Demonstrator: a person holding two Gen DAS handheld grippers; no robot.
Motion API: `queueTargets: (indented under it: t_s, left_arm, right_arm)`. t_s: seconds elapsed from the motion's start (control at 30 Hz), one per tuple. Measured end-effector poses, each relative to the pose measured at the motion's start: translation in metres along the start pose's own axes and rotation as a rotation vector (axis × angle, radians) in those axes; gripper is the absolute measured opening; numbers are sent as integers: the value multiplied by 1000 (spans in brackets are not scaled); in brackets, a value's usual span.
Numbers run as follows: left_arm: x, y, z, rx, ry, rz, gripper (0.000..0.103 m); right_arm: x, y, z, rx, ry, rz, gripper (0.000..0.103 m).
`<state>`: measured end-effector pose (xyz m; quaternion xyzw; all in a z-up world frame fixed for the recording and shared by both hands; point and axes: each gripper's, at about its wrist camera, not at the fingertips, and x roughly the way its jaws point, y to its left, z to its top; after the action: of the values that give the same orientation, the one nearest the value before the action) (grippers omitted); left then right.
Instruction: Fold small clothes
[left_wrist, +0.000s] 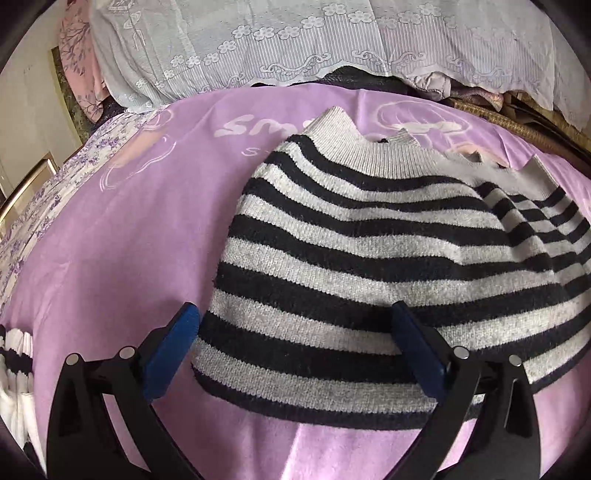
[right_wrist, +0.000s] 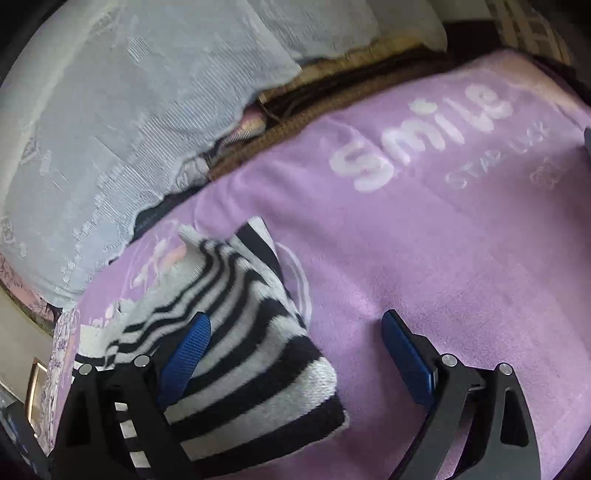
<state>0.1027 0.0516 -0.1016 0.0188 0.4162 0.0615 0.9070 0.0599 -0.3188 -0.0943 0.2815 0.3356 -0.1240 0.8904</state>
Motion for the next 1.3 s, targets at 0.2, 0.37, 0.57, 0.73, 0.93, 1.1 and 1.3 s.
queueTargets:
  t_s: [0.2,0.37,0.57,0.73,0.93,1.1,1.3]
  left_arm:
    - [-30,9,5,-64,-43,-64,99]
    - [-56,-23,23,-50,-77,-170,99]
    - [-28,-69,20,62,-49,-70,99]
    - [-1,-62,12,36,-14,-89,99]
    - [-1,-64,8,47,-30,-76,99]
    - [-1,-64,8,43,-33,-80,99]
    - [0,-62,8,32,-31,-95,99]
  right_arm:
    - [-19,6,-3,-19,-90,19,94]
    - [-52,34,-5,-105,-217,191,94]
    - [-31,61,-16,-255,-115,158,94]
    - [-3,74,-25,-339,20,68,100]
    - [1,73,-24,-338,29,62,100]
    - [1,73,-26,-344,29,55,100]
    - [1,73,-27,-343,30,57,100]
